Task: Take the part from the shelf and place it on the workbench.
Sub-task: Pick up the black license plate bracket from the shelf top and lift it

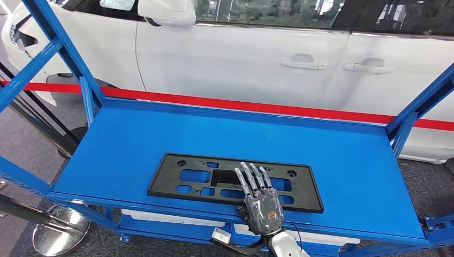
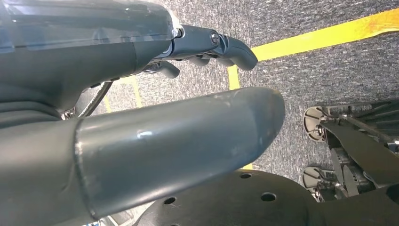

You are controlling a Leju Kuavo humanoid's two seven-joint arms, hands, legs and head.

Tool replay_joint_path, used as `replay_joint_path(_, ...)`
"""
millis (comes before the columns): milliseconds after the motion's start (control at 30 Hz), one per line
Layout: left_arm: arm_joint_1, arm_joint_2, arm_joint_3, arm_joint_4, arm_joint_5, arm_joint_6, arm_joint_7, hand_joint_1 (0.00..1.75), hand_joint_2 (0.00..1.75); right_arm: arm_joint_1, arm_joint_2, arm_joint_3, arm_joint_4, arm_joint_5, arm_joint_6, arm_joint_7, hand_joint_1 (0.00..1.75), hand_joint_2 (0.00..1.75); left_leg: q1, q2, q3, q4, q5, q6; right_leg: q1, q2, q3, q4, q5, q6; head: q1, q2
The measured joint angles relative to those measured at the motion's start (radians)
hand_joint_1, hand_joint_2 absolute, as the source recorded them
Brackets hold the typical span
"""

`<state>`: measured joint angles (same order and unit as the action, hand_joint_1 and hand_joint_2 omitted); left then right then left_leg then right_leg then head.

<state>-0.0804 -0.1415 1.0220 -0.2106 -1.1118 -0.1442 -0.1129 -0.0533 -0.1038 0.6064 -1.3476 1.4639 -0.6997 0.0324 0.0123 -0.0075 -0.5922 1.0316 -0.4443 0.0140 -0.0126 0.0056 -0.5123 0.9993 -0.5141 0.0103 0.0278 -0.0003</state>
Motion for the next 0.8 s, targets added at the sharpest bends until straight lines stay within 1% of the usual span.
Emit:
replay_joint_path(267, 0.000, 0.000, 0.000, 0.000, 0.000, 0.000, 0.000, 0.00, 0.00, 0.000, 0.008, -0.041, 0.031, 0.019, -0.002, 0.000, 0.00, 1.75, 0.000, 0.000, 0.002, 0.000, 0.000, 0.000, 0.000, 0.000, 0.001, 0.000, 0.000, 0.000, 0.000, 0.000)
replay_joint_path(800, 0.000, 0.000, 0.000, 0.000, 0.000, 0.000, 0.000, 0.00, 0.00, 0.000, 0.018, -0.057, 0.048, 0.020, -0.003, 0.000, 0.00, 1.75, 0.000, 0.000, 0.004, 0.000, 0.000, 0.000, 0.000, 0.000, 0.004, 0.000, 0.000, 0.000, 0.000, 0.000)
